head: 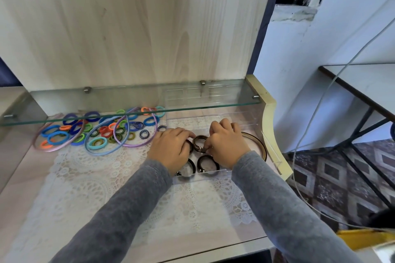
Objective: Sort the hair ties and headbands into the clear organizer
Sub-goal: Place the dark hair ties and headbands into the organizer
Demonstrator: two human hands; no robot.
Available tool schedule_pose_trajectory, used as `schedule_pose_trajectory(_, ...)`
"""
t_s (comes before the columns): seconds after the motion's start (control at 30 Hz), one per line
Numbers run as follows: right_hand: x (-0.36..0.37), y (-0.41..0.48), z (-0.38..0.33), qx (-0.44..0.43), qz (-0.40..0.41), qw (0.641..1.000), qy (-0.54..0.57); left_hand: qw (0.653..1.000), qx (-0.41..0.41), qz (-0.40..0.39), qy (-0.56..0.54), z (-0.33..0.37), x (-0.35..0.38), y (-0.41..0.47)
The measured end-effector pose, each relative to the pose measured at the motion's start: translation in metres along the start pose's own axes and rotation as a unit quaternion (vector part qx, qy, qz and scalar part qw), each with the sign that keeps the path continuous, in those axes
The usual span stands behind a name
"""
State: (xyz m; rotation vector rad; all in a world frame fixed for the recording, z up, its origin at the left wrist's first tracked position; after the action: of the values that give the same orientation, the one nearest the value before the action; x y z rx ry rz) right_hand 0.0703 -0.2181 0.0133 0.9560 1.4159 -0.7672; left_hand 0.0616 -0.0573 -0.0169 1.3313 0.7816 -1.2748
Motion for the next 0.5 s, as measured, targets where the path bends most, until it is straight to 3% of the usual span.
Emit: schedule_pose_trajectory(0.5,-0.006,-0.0006,-0.0024,0.006,-0.035,0.999,-0.002,0.998,0.027,-0.057,0.03,0.0005,-0.0017,0.0028)
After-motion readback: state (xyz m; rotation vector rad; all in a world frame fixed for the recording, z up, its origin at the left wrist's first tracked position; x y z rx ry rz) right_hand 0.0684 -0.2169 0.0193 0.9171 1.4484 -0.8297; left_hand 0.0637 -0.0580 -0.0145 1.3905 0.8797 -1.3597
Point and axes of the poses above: each hand's wrist, its own y-axis towards the middle knuckle, its own x-axis out of the palm, z = x × y, the point moved 1 cm from there along y, towards the middle knuckle, and after that the axes turned 9 degrees about y, right-handed, at the moved point
